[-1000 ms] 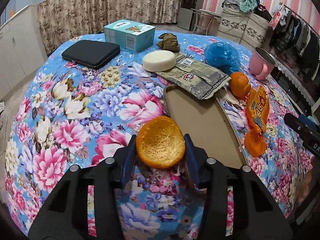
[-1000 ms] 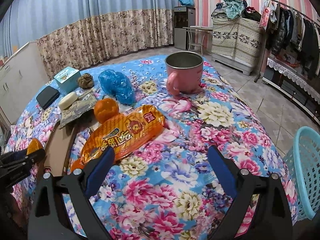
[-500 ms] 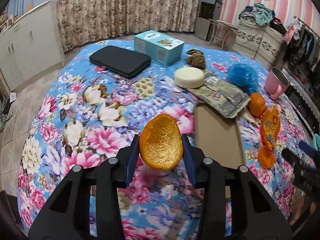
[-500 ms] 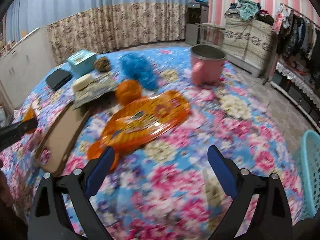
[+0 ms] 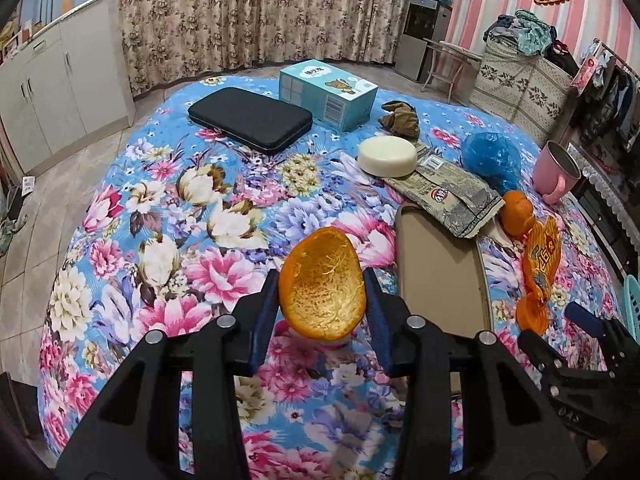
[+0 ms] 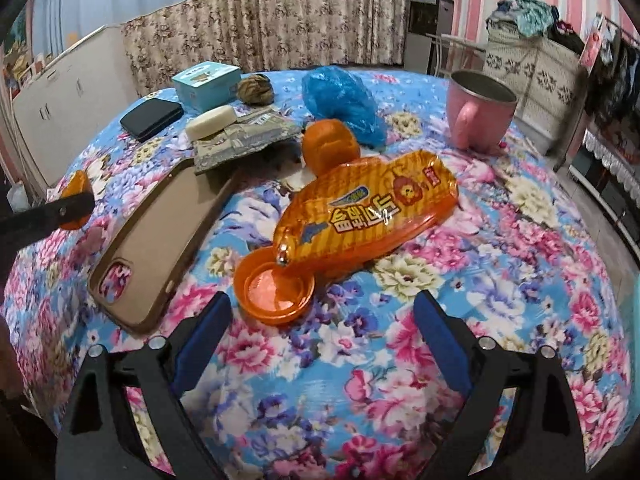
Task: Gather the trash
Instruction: 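Grasp the orange snack bag by its round cap with the right tool while the left holds the peel, then carry the peel and snack bag over the blue basket and open both tools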
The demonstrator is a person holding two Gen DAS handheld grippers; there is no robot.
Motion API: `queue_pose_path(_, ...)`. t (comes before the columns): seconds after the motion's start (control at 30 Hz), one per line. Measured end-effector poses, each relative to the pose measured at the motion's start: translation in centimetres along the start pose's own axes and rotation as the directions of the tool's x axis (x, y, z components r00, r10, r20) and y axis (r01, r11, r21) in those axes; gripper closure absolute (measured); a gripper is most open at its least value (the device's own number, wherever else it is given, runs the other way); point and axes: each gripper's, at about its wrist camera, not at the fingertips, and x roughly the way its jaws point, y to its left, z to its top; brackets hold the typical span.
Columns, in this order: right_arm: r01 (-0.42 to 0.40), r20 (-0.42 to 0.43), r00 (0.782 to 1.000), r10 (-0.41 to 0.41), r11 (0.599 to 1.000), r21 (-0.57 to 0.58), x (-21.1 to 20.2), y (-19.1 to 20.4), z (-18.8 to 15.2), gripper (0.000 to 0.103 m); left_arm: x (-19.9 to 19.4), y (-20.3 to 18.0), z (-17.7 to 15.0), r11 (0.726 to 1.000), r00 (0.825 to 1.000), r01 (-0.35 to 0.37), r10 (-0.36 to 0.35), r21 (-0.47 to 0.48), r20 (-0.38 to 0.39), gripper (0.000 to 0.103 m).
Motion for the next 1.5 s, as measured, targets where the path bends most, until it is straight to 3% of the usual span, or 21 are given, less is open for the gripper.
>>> queue_pose_path(0.23, -0.082, 0.011, 0.997, 0.082, 0.996, -0.024, 0.0, 0.9, 0.4, 0.063, 0.1, -0.4, -0.1, 1.0, 1.0, 0.004, -0.004, 0.003, -0.006, 0.063)
queue_pose_path(0.4, -0.146, 0.022, 0.989, 0.146, 0.989, 0.016, -0.7, 0.1, 0.4, 0.063, 0.0, -0.5, 0.0, 1.0, 1.0, -0.003, 0.003, 0.009, -0.004, 0.063)
queue_pose_path(0.67, -0.211, 0.112, 0.973, 0.202, 0.975, 0.074, -4.5, -2.0, 0.9, 0.063, -0.7, -0.8, 0.1, 1.0, 1.0, 0.002, -0.003, 0.019, 0.013, 0.063)
queue_pose_path(0.9, -0.137, 0.174, 0.977, 0.124, 0.988, 0.064, -8.3, -4.7, 1.7, 0.063, -2.4, -2.9, 0.3, 0.997, 0.999, 0.013, -0.016, 0.076, 0.043, 0.063)
queue_pose_path(1.23, -0.036, 0.214, 0.977, -0.006, 0.981, 0.191, -12.9, -14.1, 1.3, 0.063, -5.8, -8.3, 1.0, 0.986, 0.992, 0.08, -0.093, 0.146, 0.086, 0.063)
queue_pose_path(1.5, 0.052, 0.238, 0.963, -0.126, 0.955, 0.293, -16.7, -21.4, -0.9, 0.063, -8.4, -17.5, 0.7, 0.954, 0.977, 0.161, -0.191, 0.255, 0.097, 0.063)
